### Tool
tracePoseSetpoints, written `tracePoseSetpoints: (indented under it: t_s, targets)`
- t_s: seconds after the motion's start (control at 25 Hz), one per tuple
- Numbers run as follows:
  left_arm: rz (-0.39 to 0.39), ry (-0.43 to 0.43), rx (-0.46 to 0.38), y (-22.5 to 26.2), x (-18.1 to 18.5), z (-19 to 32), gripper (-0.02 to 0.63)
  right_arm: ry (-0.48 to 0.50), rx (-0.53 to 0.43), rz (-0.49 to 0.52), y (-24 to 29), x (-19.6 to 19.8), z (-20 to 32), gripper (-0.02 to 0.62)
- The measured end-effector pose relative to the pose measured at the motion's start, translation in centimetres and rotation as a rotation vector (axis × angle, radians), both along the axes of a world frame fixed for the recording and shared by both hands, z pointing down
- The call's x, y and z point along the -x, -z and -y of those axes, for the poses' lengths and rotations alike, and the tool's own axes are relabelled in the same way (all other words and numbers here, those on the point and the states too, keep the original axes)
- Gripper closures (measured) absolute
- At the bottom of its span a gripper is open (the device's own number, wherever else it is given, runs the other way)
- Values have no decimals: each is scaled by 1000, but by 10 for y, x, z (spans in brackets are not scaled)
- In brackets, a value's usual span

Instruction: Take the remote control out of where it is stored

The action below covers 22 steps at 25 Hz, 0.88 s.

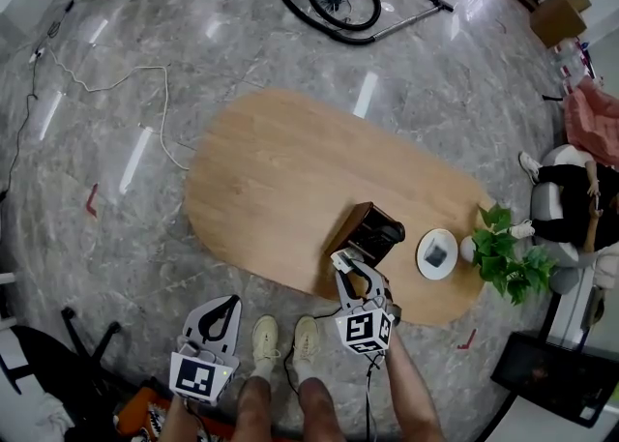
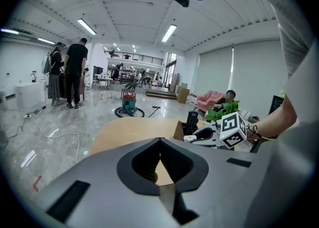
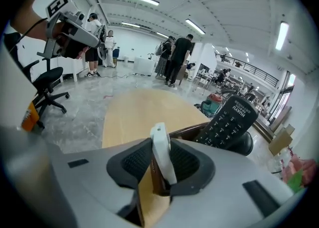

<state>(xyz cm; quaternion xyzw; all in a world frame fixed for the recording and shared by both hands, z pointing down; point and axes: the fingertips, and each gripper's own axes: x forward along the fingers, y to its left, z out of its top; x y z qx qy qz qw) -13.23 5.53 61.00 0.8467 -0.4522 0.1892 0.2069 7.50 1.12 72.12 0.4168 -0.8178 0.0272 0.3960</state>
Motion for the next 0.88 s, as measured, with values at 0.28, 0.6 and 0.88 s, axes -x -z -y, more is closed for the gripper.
tracePoseSetpoints:
  t_s: [0.28,0.6,0.88]
  targets:
    - [-1,9,-14,13,2,1,600,-4,4,-7,11,-4,2,491]
    - [12,14,-38,44,6,0,600,49,-18,-12,46,11,4,492]
    - [23,68,-38,76,20,-6,600,106,-61,-20,85,32,12,492]
